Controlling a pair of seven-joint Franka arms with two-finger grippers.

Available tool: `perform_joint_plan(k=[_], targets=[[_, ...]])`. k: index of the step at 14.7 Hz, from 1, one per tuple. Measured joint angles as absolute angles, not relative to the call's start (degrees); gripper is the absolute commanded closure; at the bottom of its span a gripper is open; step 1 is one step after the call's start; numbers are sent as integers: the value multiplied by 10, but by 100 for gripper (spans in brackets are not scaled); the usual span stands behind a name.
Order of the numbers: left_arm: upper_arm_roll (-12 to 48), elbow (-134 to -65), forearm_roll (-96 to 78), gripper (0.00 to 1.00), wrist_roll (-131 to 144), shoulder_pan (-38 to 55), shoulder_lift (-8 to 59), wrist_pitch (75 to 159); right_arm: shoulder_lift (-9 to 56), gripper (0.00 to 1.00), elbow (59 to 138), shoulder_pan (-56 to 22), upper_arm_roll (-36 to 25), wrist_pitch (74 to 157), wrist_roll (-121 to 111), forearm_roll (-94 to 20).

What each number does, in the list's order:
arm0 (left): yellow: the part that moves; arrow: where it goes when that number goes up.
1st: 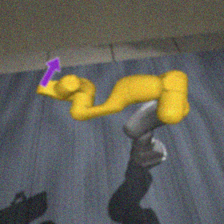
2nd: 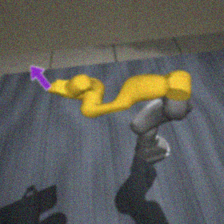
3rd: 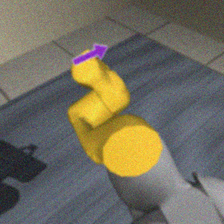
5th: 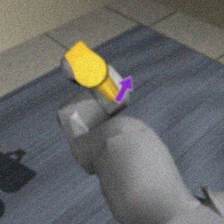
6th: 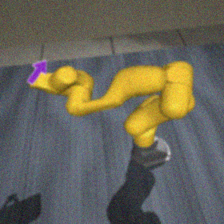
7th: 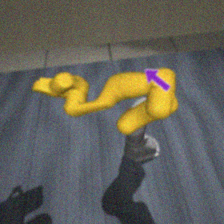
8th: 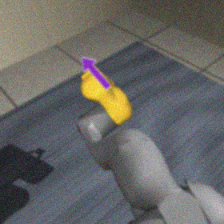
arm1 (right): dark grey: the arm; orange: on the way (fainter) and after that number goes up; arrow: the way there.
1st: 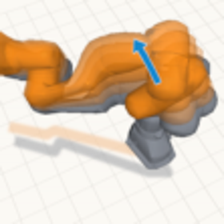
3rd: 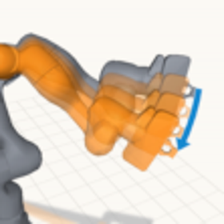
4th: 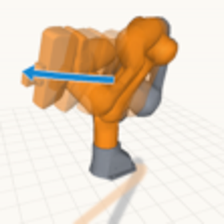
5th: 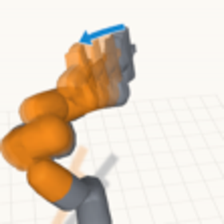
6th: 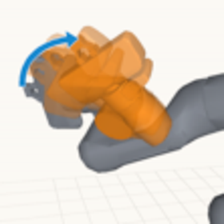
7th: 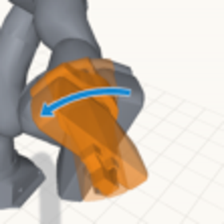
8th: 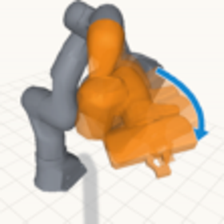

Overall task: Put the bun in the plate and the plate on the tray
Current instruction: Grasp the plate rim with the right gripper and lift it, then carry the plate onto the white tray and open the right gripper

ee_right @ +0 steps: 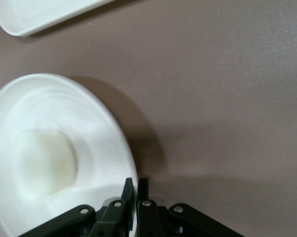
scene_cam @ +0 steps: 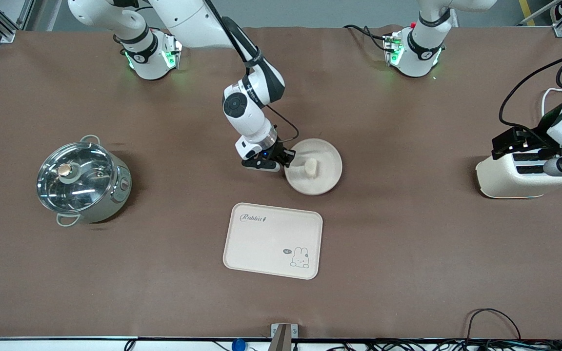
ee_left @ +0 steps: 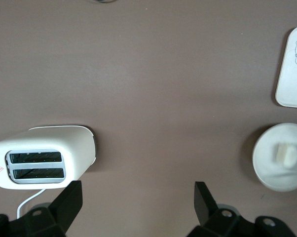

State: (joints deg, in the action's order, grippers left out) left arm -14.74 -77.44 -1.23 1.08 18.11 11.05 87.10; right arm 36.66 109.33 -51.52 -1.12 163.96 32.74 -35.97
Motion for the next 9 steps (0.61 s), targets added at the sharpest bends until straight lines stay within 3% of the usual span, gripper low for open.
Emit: perform_joint_plan(k=[5,9], targets=[[-150,-774,-12,0,11,180,111,870,365,99,1027,-498,-30,1575,321,-358],[-153,-774,-12,0,12,179,111,870,367,99,980,-417,-48,1560,249,-357]])
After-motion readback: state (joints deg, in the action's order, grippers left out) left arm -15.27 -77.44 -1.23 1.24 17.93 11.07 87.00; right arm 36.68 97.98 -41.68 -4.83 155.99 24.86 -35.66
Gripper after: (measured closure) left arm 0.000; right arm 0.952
